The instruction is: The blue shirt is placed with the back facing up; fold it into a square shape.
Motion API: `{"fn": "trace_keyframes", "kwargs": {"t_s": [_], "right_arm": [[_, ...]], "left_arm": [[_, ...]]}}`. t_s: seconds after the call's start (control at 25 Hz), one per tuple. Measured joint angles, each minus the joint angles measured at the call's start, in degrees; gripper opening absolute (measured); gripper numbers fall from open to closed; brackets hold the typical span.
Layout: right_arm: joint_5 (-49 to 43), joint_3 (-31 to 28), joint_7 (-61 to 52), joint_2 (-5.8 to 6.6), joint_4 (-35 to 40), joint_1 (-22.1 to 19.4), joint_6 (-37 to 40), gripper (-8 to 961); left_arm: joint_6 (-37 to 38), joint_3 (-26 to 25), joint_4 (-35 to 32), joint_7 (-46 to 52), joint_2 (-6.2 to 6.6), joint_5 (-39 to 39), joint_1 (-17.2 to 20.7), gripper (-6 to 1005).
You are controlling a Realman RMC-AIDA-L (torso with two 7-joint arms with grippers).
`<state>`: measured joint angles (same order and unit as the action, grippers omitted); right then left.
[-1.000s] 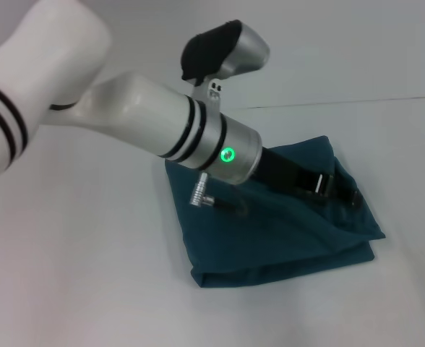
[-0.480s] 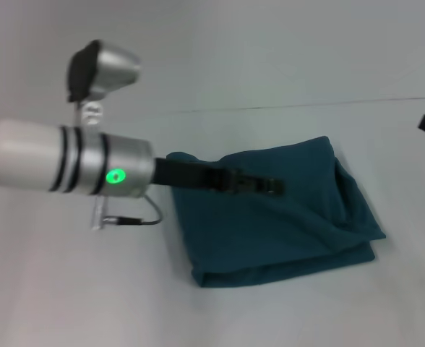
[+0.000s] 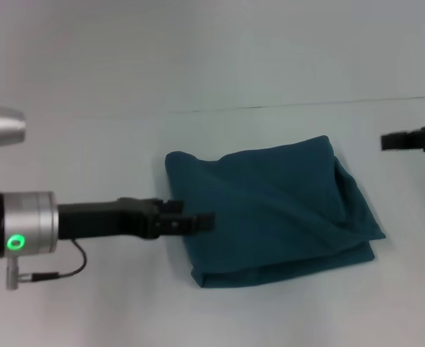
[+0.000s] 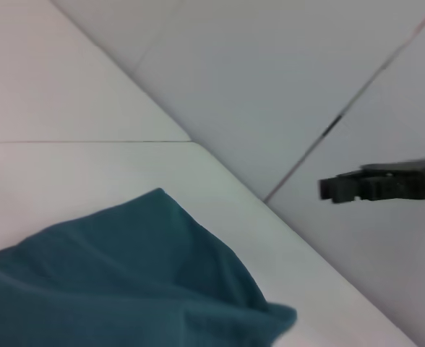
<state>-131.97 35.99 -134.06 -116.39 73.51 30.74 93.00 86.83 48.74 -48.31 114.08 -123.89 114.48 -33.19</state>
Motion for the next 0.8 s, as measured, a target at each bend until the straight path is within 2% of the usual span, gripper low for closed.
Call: {"fn": "trace_keyframes", "kwargs": {"t_s": [0.12, 0.16, 0.2, 0.36, 0.56, 0.8], "right_arm": [[-11.2, 0.1, -4.2, -0.37, 0.6, 6.5, 5.4, 152], [-14.4, 0.4, -5.1, -0.91, 0.4, 8.1, 6.2, 194], [-19.1, 1.2, -6.3, -2.03, -0.2, 10.4, 6.3, 236], [-21.6, 5.4, -9.8, -2.87, -1.8, 11.4, 4.3, 405], [-22.6, 11.7, -14.5, -3.04, -5.2, 10.5, -3.2, 655], [-22.3, 12.0, -14.6, -3.19, -12.4, 11.2, -8.9, 672]], "left_arm": [[2.2, -0.4, -0.1, -3.8, -0.02, 0.0, 1.8, 936], [2.5, -0.5, -0.1, -4.7, -0.03, 0.2, 2.4, 936], [2.5, -0.5, -0.2, -5.5, -0.03, 0.3, 2.9, 936], [2.5, -1.4, -0.2, -7.1, -0.04, 0.8, 4.2, 936], [2.7, -1.9, 0.1, -9.0, -0.04, 1.1, 5.0, 937], [2.6, -1.8, 0.3, -9.9, -0.04, 1.3, 5.1, 937]]}}
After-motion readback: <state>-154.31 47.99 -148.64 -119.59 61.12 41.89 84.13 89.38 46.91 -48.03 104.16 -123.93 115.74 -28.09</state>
